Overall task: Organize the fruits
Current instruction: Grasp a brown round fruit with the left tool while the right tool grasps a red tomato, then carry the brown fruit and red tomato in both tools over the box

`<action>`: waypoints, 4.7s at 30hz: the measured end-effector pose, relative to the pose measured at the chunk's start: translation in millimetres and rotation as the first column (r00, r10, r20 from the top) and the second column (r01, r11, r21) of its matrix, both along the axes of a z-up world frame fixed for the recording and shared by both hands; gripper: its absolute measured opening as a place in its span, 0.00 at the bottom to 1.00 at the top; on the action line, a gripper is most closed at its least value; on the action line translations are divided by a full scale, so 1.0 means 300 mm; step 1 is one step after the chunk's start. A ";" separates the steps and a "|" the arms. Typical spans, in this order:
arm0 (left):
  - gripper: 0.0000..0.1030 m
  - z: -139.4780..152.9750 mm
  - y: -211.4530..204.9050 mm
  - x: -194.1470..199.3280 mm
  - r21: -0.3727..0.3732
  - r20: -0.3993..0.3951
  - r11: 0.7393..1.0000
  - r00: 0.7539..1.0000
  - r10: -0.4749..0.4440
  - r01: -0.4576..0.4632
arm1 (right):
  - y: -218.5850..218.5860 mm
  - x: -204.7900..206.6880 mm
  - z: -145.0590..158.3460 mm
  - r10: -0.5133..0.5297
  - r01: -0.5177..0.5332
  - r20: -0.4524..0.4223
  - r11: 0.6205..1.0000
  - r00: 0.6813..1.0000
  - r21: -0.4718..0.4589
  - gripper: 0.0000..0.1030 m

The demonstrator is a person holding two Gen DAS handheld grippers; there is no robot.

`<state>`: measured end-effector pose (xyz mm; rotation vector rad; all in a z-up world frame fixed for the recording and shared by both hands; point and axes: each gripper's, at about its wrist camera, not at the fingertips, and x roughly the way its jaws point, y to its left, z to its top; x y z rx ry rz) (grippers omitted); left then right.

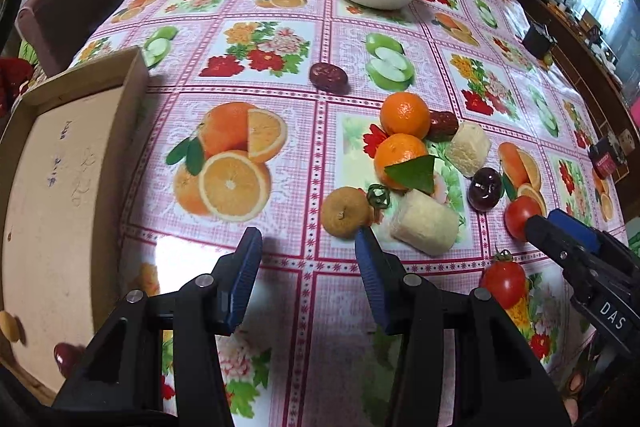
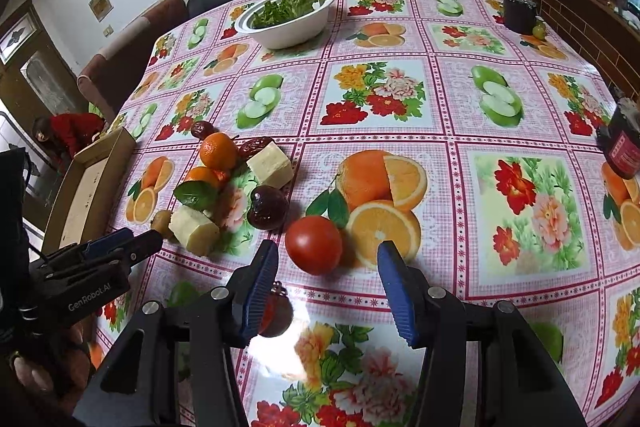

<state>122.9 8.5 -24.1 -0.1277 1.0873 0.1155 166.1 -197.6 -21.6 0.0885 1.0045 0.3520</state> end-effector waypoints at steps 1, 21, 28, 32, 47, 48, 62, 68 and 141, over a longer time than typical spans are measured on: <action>0.45 -0.003 -0.002 0.006 -0.002 -0.003 1.000 1.000 -0.003 0.003 | 0.006 0.005 -0.004 0.004 -0.004 -0.001 1.000 1.000 -0.004 0.52; 0.24 0.015 -0.010 0.024 0.006 0.041 1.000 0.999 -0.015 0.014 | 0.040 0.022 -0.023 0.017 -0.017 0.004 1.000 1.000 -0.023 0.33; 0.24 0.089 0.009 -0.067 0.043 0.086 0.999 0.996 0.023 -0.027 | 0.047 -0.031 0.060 0.025 -0.025 0.050 1.000 0.998 0.006 0.33; 0.24 0.124 0.032 -0.125 0.067 0.108 0.996 0.993 0.046 -0.053 | 0.073 -0.063 0.096 0.046 -0.048 0.066 0.999 0.997 0.023 0.33; 0.24 0.181 0.148 -0.258 0.086 0.148 0.984 0.979 0.143 -0.157 | 0.240 -0.174 0.157 0.164 -0.170 0.086 0.983 0.983 0.069 0.32; 0.24 0.185 0.155 -0.265 0.086 0.151 0.983 0.977 0.148 -0.162 | 0.249 -0.178 0.159 0.171 -0.177 0.085 0.982 0.982 0.070 0.32; 0.24 0.197 0.212 -0.302 0.083 0.159 0.976 0.970 0.185 -0.199 | 0.342 -0.201 0.170 0.229 -0.235 0.083 0.970 0.970 0.069 0.32; 0.24 0.206 0.242 -0.321 0.080 0.170 0.972 0.964 0.205 -0.220 | 0.377 -0.207 0.182 0.246 -0.253 0.089 0.964 0.965 0.077 0.32; 0.24 0.034 0.723 -0.402 0.031 0.046 0.888 0.888 0.458 -0.460 | 1.029 -0.255 0.051 0.561 -0.561 0.016 0.826 0.828 0.048 0.32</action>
